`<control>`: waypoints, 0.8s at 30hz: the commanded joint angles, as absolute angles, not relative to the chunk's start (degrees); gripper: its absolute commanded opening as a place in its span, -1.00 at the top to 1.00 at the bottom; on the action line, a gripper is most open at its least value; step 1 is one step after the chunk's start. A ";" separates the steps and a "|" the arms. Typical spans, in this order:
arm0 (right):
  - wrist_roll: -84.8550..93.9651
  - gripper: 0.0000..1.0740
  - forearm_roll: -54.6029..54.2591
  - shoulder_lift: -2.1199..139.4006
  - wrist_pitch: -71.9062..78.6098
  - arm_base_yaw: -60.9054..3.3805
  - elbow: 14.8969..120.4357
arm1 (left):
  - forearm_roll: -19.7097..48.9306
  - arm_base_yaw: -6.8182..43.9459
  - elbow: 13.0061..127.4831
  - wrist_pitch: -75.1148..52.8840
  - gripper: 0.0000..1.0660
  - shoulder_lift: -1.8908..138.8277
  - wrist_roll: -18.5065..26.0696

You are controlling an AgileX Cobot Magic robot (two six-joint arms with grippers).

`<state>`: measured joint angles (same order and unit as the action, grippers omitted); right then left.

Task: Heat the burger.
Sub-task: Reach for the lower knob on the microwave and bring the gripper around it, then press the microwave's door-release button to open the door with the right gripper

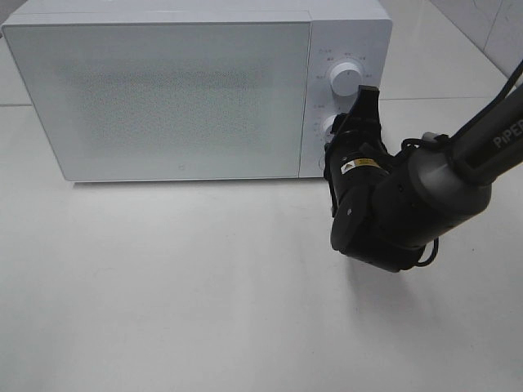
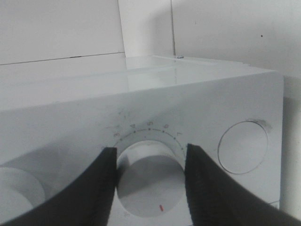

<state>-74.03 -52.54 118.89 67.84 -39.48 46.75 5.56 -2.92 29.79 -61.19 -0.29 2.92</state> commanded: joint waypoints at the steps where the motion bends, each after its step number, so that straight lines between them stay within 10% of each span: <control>1: -72.94 0.25 -50.13 118.54 69.44 -39.99 47.84 | 5.61 -3.04 29.56 -61.25 -0.83 -1.78 2.58; 11: -67.72 -0.30 -50.53 114.71 69.56 -40.16 43.20 | 5.61 -3.04 29.56 -61.25 -0.83 -1.78 2.58; 24: -56.84 -0.32 -40.91 105.48 60.85 -39.99 31.28 | 5.61 -3.04 29.56 -61.25 -0.83 -1.78 2.58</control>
